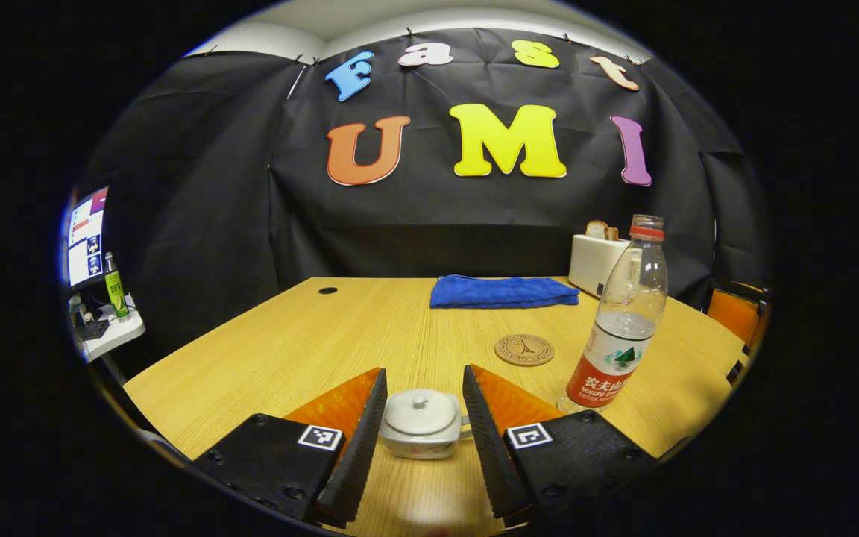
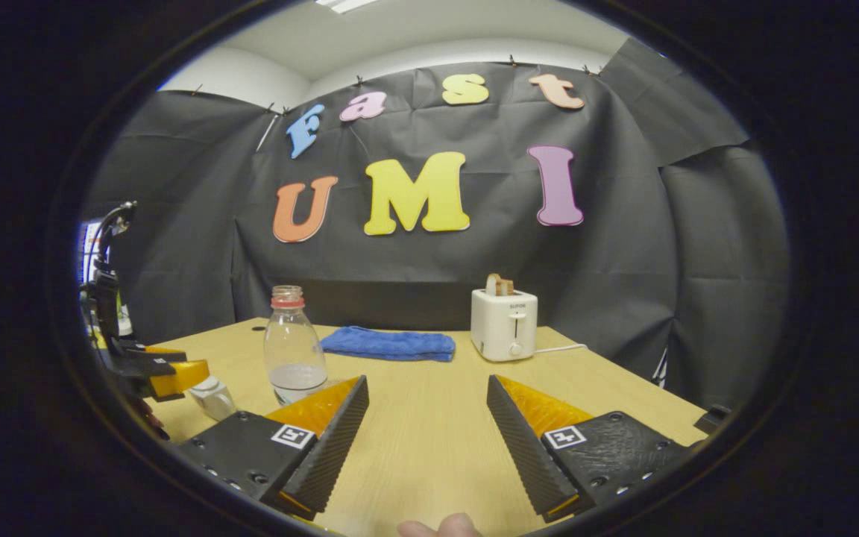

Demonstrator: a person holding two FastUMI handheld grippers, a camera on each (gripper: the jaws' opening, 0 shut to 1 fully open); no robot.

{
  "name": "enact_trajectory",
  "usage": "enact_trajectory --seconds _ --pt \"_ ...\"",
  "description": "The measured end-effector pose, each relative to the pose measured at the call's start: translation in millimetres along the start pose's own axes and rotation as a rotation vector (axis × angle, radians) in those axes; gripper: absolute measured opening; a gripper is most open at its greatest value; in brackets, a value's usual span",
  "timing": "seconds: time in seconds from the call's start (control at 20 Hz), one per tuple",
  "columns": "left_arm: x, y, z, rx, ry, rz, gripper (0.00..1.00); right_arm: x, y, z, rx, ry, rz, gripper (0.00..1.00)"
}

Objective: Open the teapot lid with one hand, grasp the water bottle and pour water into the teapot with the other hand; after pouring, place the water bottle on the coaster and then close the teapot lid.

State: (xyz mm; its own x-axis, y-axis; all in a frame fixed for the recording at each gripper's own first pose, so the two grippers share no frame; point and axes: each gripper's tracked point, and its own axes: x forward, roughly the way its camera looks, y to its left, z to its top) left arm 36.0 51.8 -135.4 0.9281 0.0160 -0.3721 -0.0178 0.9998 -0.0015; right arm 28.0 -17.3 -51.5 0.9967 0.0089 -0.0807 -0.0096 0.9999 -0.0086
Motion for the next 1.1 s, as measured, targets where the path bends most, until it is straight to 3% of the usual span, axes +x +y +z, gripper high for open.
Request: enact_trajectory --seconds 0.3,0.4,0.65,1.1 --pt "11 3 -8 0.038 0.057 -0.008 0.45 3 0 -2 -0.018 0.000 0.012 0.96" --pt "11 5 -8 0.047 0.060 -0.003 0.27 2 9 -1 -0.012 -0.004 0.055 0.96" --pt "13 3 -5 0.034 0.046 -0.017 0.05 -8 40 5 -0.031 -0.029 0.179 0.96" --pt "-17 13 28 -0.031 -0.064 -0.038 0.03 3 93 -23 -0.014 0.073 0.297 0.96"
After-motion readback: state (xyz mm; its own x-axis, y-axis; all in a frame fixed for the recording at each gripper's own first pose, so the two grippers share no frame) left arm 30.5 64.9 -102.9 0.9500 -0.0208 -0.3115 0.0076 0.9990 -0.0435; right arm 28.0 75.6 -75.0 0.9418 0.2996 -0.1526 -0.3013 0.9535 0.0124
